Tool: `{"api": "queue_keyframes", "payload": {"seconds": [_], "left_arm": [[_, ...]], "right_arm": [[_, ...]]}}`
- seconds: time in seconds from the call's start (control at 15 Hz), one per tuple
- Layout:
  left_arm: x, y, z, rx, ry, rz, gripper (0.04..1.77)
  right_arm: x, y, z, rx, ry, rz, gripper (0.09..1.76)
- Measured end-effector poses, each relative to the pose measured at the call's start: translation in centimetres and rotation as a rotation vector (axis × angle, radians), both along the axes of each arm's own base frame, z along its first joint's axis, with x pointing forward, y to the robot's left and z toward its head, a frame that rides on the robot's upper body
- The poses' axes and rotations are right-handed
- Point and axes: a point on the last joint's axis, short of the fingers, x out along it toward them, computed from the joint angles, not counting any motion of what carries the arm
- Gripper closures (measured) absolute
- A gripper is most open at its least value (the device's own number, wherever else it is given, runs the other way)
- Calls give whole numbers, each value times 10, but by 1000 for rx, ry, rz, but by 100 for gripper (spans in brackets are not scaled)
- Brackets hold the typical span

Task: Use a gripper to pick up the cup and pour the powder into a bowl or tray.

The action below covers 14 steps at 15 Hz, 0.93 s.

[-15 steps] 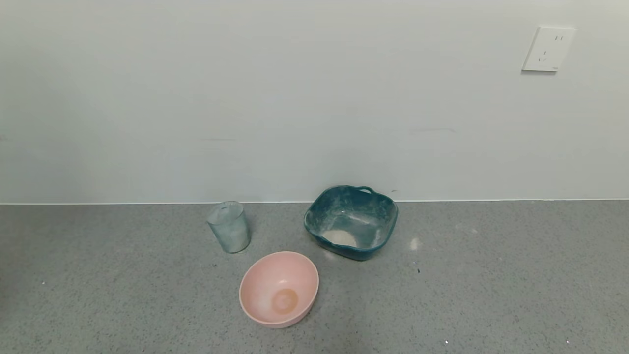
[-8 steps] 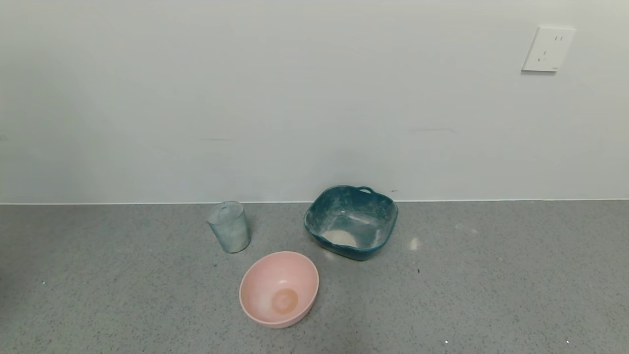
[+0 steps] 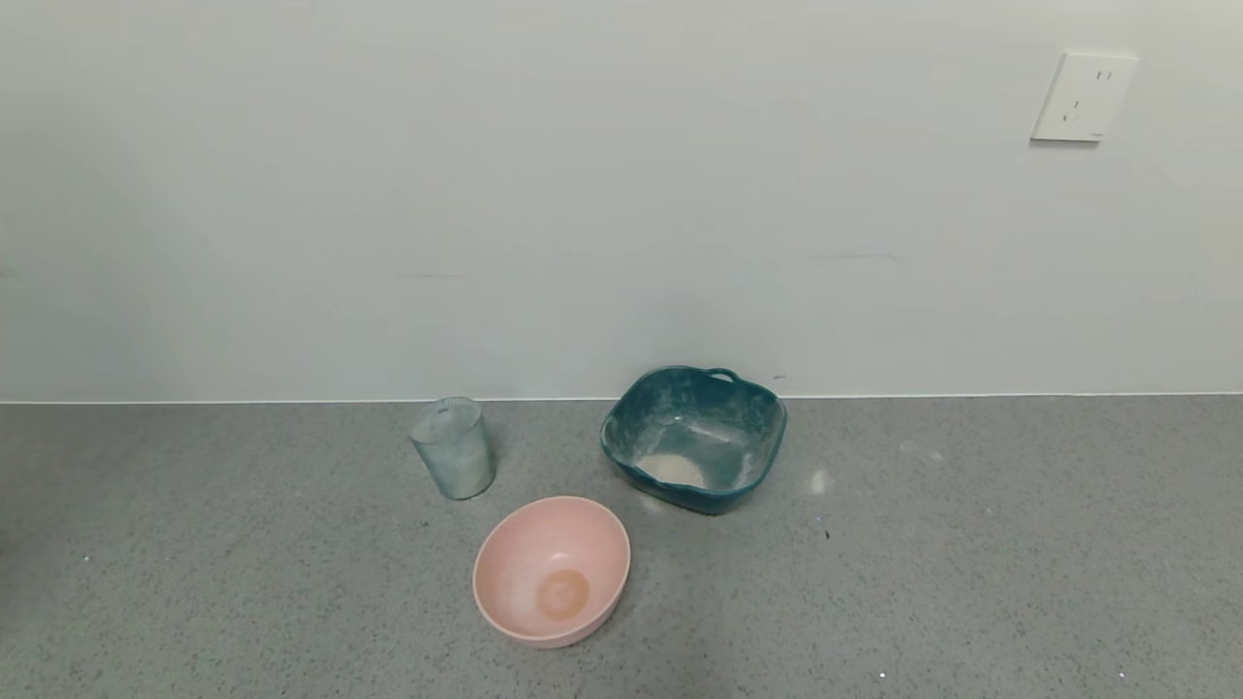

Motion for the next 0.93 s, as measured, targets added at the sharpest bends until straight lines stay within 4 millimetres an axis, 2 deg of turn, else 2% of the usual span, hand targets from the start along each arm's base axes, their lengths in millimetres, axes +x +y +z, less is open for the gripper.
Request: {"api": "queue_keyframes", "payload": {"seconds": [0.2,0.53,0.93], "left_arm": [[15,0,-26,3,24,-8,9],[21,-1,-50,25,139,-61,9],[22,-1,-52,21,146,-62,9]], "right_arm": [[0,0,0,0,0,1,14],[0,0,0,2,-1,-1,14],[0,0,0,2,-2,-1,14]]}}
